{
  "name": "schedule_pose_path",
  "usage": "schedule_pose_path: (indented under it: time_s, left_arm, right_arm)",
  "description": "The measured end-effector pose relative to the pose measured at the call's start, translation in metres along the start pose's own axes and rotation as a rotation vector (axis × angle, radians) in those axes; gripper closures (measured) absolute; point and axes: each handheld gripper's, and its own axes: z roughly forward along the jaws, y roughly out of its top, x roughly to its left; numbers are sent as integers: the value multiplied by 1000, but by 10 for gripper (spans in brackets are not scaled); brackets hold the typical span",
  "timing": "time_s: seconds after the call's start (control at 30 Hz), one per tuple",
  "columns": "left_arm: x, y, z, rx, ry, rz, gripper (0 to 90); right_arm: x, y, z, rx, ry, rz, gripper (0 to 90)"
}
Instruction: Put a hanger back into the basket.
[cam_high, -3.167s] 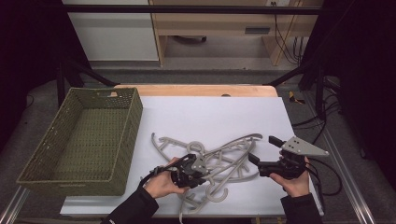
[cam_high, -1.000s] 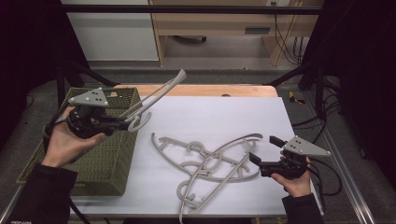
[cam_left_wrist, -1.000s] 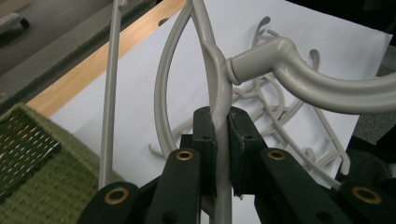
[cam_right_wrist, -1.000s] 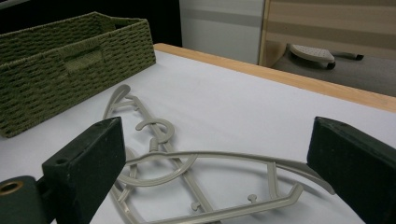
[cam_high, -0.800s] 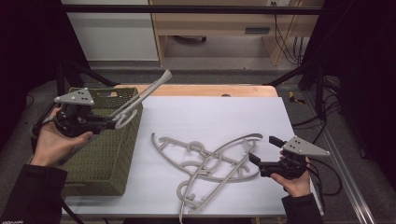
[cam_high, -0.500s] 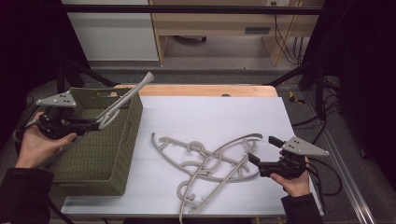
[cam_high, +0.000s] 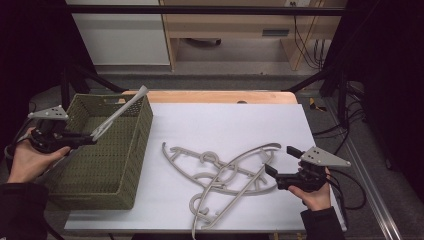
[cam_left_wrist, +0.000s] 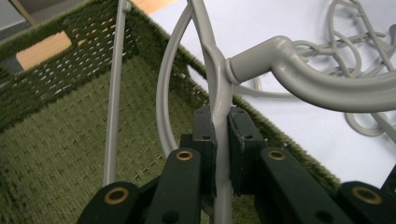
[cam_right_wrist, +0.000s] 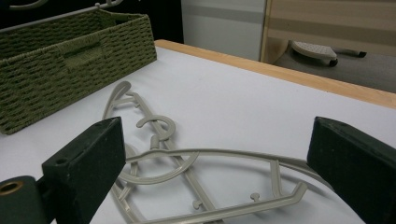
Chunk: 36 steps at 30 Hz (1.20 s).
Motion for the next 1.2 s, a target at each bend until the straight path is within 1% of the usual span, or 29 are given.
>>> schedule_pose_path:
  time_s: [0.23, 0.27, 0.33, 0.4, 0.47, 0.6, 0.67, 0.7, 0.73, 0.87, 0.93, 1.07, 1.2]
  left_arm:
    - [13, -14, 3, 20, 10, -37, 824]
    - [14, -15, 4, 18, 2, -46, 824]
    - [15, -17, 6, 16, -4, -49, 824]
    - [15, -17, 10, 30, -1, -46, 824]
    - [15, -18, 14, 33, 4, -51, 824]
    - [19, -26, 23, 34, 5, -86, 825]
    - [21, -31, 29, 49, 2, -102, 824]
    - [22, -33, 32, 53, 2, -106, 824]
    - [22, -35, 36, 56, 1, -108, 824]
    - [22, -41, 48, 68, -8, -118, 824]
    - [23, -44, 52, 67, -7, -132, 824]
    - [26, -50, 58, 81, 8, -152, 821]
    - [27, -53, 62, 92, 22, -157, 813]
  right_arm:
    - [0, 0, 1, 3, 0, 1, 47]
    - [0, 0, 1, 3, 0, 1, 47]
    - [0, 0, 1, 5, -1, 2, 47]
    - [0, 0, 0, 3, -1, 1, 48]
    - [0, 0, 0, 1, 0, 2, 47]
    - [0, 0, 0, 0, 0, 1, 48]
    - [0, 0, 1, 3, 0, 2, 48]
    - [1, -1, 1, 4, 0, 1, 48]
    - [0, -1, 1, 7, 3, -10, 48]
    - [1, -1, 2, 10, 5, -9, 48]
    - [1, -1, 3, 10, 4, -8, 48]
    - [1, -1, 3, 11, 3, -10, 48]
    - [1, -2, 3, 14, 3, -11, 48]
